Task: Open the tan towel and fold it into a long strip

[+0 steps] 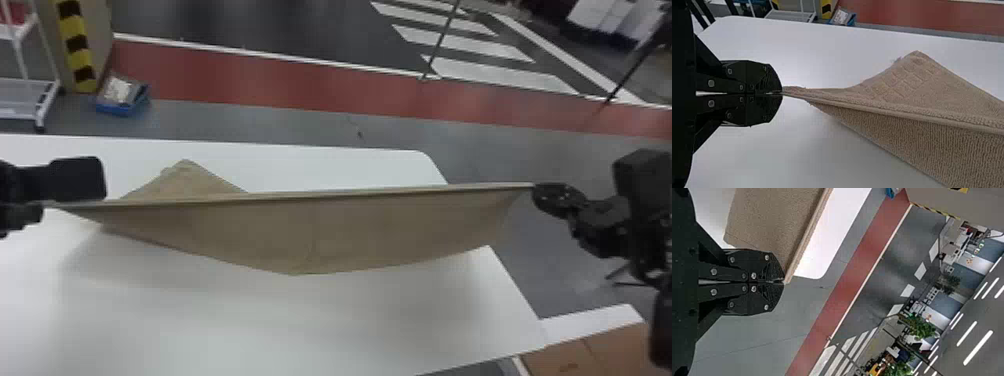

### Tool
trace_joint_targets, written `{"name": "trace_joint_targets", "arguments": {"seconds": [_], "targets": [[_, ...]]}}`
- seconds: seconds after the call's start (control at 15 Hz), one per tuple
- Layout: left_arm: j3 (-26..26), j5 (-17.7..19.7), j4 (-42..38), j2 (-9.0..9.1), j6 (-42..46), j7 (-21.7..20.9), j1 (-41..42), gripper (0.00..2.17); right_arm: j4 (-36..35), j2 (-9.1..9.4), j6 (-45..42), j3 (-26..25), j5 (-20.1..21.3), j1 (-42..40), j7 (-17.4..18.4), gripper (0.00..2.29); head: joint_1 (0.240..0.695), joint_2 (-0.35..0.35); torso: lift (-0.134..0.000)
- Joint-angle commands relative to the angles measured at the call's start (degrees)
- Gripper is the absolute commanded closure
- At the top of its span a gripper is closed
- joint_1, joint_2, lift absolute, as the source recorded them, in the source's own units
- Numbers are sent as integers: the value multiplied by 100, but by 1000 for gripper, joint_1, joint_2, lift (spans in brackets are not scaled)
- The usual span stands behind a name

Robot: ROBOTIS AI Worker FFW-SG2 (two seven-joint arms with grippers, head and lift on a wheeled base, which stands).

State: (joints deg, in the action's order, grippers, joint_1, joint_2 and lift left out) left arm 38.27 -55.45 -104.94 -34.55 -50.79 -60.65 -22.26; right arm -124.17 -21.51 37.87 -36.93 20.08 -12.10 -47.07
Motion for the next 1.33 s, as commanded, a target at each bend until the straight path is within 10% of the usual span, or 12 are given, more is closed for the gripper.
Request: {"name": "trace_joint_targets", "arguments": {"seconds": [0.0, 0.4, 0.87, 1.27], "targets": [[-505, 131, 158, -8, 232, 71, -42, 2061, 359, -134, 340, 608, 154, 515, 260, 1318, 695, -308, -125], [-1006, 482, 1195, 519, 548, 985, -596, 2061, 1695, -160, 885, 2085, 365, 2440, 664, 1318, 623, -180, -125], [-918, 588, 2848, 1811, 601, 2383, -1932, 2061, 3461, 156, 727, 2999, 400, 4822, 1025, 1318, 486, -125, -125], [-1586, 632, 1222, 1346, -349, 2514, -1229, 2061, 2591, -187, 1237, 2630, -206, 4409, 902, 1322, 393, -112, -125]]}}
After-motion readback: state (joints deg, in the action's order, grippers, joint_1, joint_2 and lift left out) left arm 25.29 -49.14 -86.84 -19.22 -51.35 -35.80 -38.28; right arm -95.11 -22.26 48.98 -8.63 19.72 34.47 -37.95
